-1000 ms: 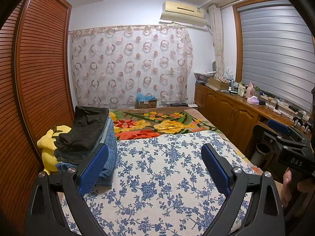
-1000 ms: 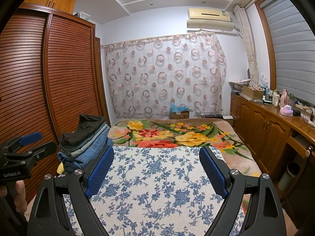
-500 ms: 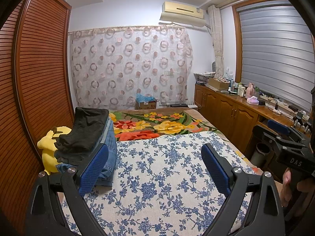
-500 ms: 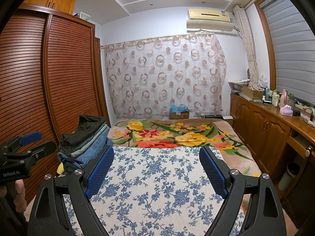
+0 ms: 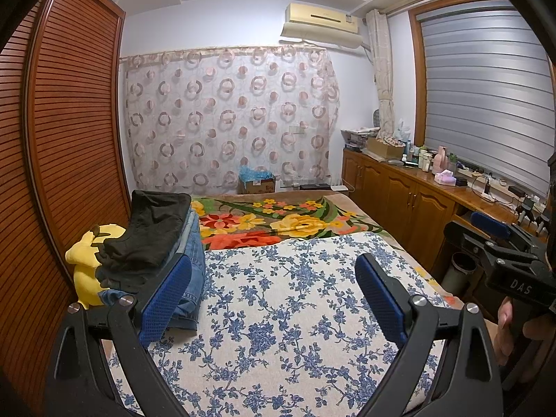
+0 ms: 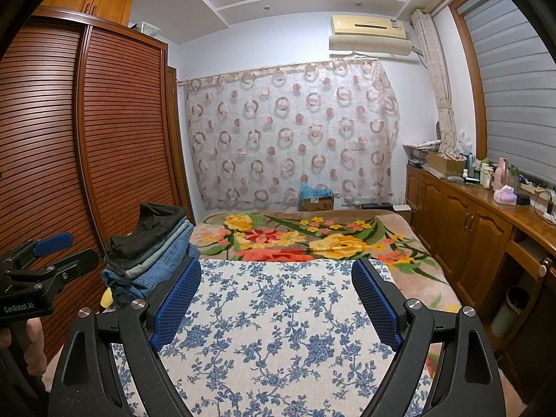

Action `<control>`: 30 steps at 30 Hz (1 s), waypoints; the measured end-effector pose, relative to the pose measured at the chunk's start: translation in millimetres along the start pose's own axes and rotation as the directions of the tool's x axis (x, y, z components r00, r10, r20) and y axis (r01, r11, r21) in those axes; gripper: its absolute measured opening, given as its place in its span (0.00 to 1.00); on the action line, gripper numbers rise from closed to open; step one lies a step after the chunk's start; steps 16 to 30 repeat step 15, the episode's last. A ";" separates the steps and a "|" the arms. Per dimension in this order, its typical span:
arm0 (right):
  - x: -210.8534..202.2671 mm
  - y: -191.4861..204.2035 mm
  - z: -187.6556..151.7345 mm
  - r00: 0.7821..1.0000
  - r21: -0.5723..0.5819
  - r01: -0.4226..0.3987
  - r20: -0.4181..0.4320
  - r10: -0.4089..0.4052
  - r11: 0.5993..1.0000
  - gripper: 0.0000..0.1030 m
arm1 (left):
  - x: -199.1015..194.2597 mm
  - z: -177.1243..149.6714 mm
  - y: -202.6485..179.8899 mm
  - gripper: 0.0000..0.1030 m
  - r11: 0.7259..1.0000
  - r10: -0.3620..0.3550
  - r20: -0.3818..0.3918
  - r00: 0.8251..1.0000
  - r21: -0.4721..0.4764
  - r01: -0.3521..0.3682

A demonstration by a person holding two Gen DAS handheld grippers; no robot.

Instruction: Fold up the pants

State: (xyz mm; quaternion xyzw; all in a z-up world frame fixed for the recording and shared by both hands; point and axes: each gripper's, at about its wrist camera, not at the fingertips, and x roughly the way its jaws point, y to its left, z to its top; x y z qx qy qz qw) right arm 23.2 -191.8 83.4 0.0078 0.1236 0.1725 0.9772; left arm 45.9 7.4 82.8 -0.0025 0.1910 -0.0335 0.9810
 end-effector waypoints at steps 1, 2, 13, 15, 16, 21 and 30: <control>-0.4 0.5 -0.6 1.000 0.000 0.001 0.000 -0.001 1.000 0.87 | 0.6 -0.1 0.5 0.93 1.000 0.000 0.001 1.000 0.000 0.000; -0.7 0.7 -0.2 1.000 -0.002 0.001 0.000 -0.001 1.000 0.87 | 0.1 -0.2 0.0 0.93 1.000 0.001 0.000 1.000 0.001 -0.001; -1.0 3.9 0.7 1.000 0.000 0.004 0.005 -0.004 1.000 0.87 | 0.1 -0.7 -0.5 0.93 1.000 0.000 0.001 1.000 0.000 0.000; -0.7 4.3 0.6 1.000 -0.001 0.004 0.005 -0.004 1.000 0.87 | 0.6 -0.8 -0.2 0.93 1.000 0.000 0.001 1.000 -0.001 0.000; -0.7 4.3 0.6 1.000 -0.001 0.004 0.005 -0.004 1.000 0.87 | 0.6 -0.8 -0.2 0.93 1.000 0.000 0.001 1.000 -0.001 0.000; -0.7 4.3 0.6 1.000 -0.001 0.004 0.005 -0.004 1.000 0.87 | 0.6 -0.8 -0.2 0.93 1.000 0.000 0.001 1.000 -0.001 0.000; -0.7 4.3 0.6 1.000 -0.001 0.004 0.005 -0.004 1.000 0.87 | 0.6 -0.8 -0.2 0.93 1.000 0.000 0.001 1.000 -0.001 0.000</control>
